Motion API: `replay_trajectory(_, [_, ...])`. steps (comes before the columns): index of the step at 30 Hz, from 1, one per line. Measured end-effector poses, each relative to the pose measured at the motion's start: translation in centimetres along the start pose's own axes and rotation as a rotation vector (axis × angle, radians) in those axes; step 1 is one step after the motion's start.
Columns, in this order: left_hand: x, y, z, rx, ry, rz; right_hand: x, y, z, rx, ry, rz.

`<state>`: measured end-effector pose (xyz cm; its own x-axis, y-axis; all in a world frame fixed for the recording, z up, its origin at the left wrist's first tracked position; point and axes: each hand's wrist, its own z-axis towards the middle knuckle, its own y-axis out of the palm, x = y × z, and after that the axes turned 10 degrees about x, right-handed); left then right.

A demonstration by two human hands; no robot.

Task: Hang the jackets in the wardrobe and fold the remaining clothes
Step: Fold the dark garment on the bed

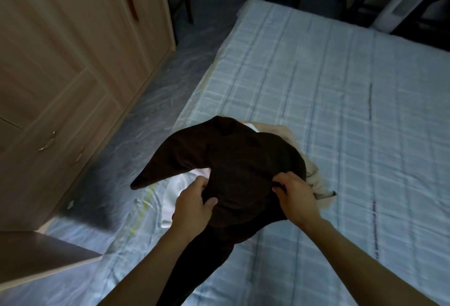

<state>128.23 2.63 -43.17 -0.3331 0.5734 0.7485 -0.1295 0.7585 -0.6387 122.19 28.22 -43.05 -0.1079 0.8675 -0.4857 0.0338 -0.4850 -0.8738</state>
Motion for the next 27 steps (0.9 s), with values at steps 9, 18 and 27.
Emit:
replay_trajectory(9, [9.5, -7.9, -6.9, 0.075, 0.515, -0.026, -3.8, -8.9, -9.2, 0.214, 0.017, 0.191])
replay_trajectory(18, [21.1, -11.5, -20.6, 0.122, 0.836, 0.098, -3.7, -20.3, -22.0, 0.507, 0.032, 0.365])
replay_trajectory(27, [29.7, -10.9, -35.0, 0.144, 1.048, 0.28, -1.4, -27.3, -36.9, 0.577, 0.029, 0.494])
